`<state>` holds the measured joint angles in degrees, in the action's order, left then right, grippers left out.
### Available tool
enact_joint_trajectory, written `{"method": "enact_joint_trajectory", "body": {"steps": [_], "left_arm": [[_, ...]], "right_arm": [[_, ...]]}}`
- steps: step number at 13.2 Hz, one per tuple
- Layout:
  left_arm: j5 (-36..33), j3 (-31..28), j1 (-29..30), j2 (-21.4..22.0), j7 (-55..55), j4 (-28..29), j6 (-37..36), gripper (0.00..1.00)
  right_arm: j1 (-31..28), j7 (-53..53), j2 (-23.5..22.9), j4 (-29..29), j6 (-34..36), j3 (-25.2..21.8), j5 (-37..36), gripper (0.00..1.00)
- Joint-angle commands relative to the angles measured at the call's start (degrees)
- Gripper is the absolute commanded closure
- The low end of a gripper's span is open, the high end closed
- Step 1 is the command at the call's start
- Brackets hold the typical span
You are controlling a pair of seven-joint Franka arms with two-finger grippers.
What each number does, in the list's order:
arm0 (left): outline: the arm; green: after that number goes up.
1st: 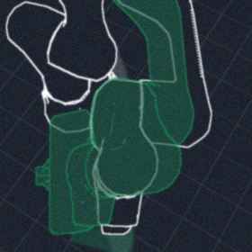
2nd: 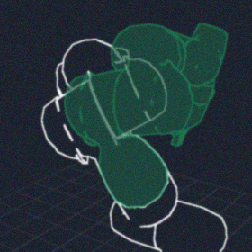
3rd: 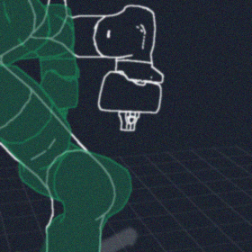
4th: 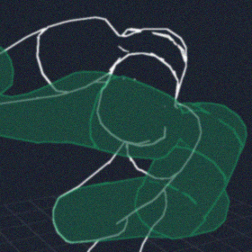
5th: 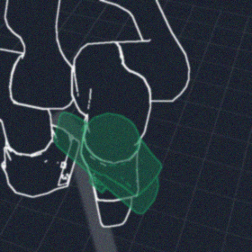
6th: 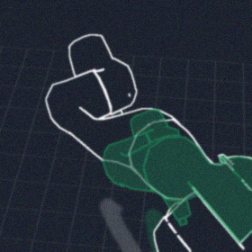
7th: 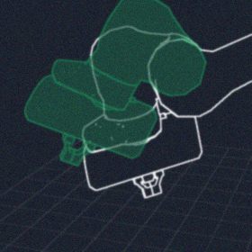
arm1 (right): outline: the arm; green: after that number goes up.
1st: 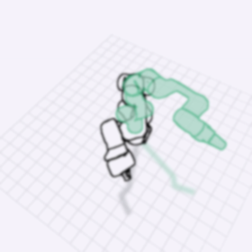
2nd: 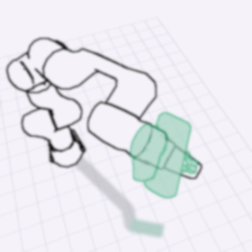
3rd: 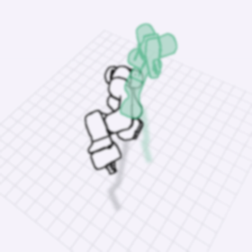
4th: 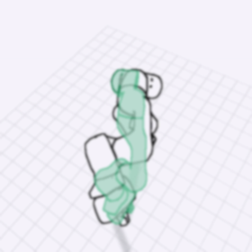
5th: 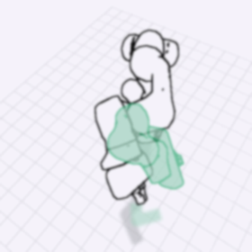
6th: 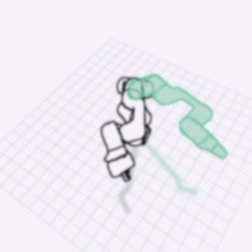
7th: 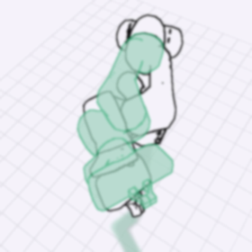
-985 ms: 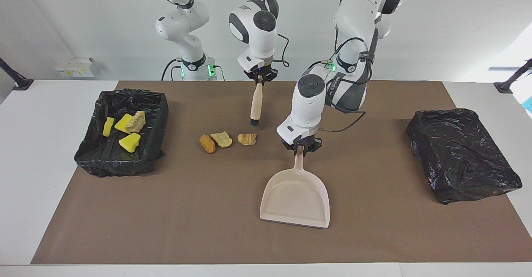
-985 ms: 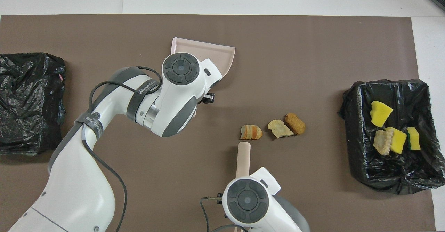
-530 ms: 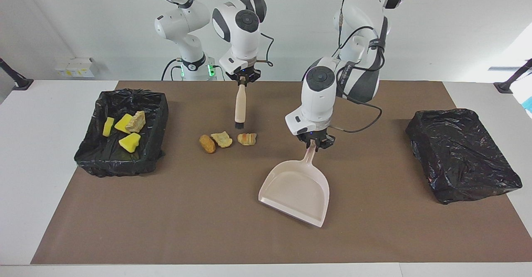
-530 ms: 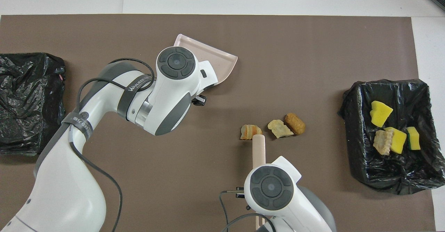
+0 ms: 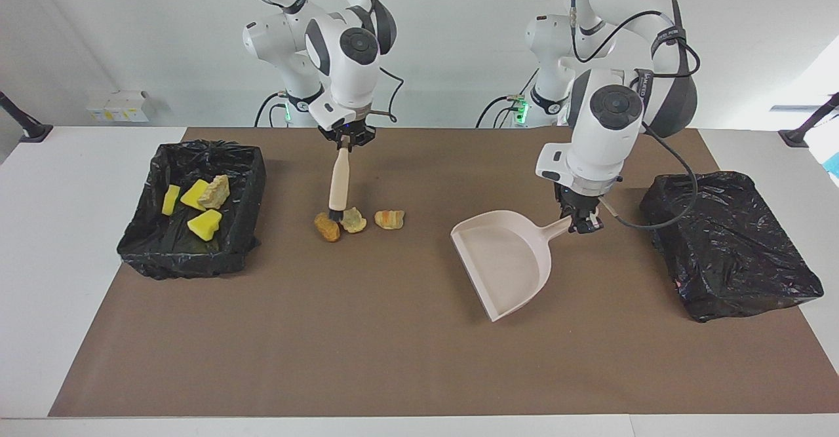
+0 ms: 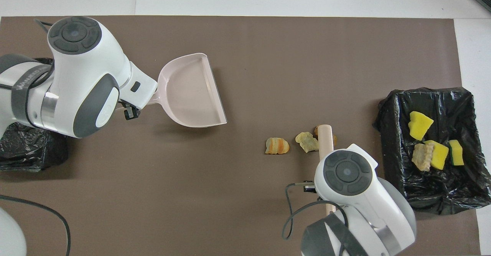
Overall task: Sweep and dump trash in bin
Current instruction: 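Move the dustpan near the brown pieces with the left gripper, then sweep the brown pieces into the dustpan with the right gripper's brush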
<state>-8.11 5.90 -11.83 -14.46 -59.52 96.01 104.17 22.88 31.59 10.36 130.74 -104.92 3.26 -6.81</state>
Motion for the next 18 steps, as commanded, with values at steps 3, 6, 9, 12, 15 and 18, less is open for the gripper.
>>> {"method": "enact_joint_trajectory", "body": {"steps": [3, 6, 9, 12, 15, 18], "left_arm": [[-0.59, 0.52, 0.14, 8.47, -8.07, 14.79, 5.32, 1.0], [-0.5, 0.78, -1.26, 10.07, -4.14, 19.13, 10.79, 1.0], [-0.5, 0.78, -4.08, 10.16, 2.72, 21.94, 12.98, 1.0], [0.02, 0.96, -5.39, 10.59, 5.62, 22.56, 13.25, 1.0], [0.11, 1.05, -6.63, 11.38, 6.96, 23.78, 13.17, 1.0], [0.11, 1.05, -7.42, 12.97, 6.79, 26.16, 13.17, 1.0]], "right_arm": [[-13.45, -11.71, 0.19, 6.44, -10.62, 0.78, -3.3, 1.0], [-13.91, -11.82, -0.6, 11.11, -18.37, 0.87, -1.46, 1.0], [-11.03, -12.52, -1.74, 11.11, -18.74, 0.87, 8.11, 1.0], [-9.09, -11.38, -3.5, 10.85, -20.83, 0.87, 17.66, 1.0], [-5.23, -2.88, -7.44, 8.49, -24.35, 0.96, 19.81, 1.0], [-0.48, -1.27, -10.08, 5.5, -24.71, 0.96, 21.92, 1.0]]}}
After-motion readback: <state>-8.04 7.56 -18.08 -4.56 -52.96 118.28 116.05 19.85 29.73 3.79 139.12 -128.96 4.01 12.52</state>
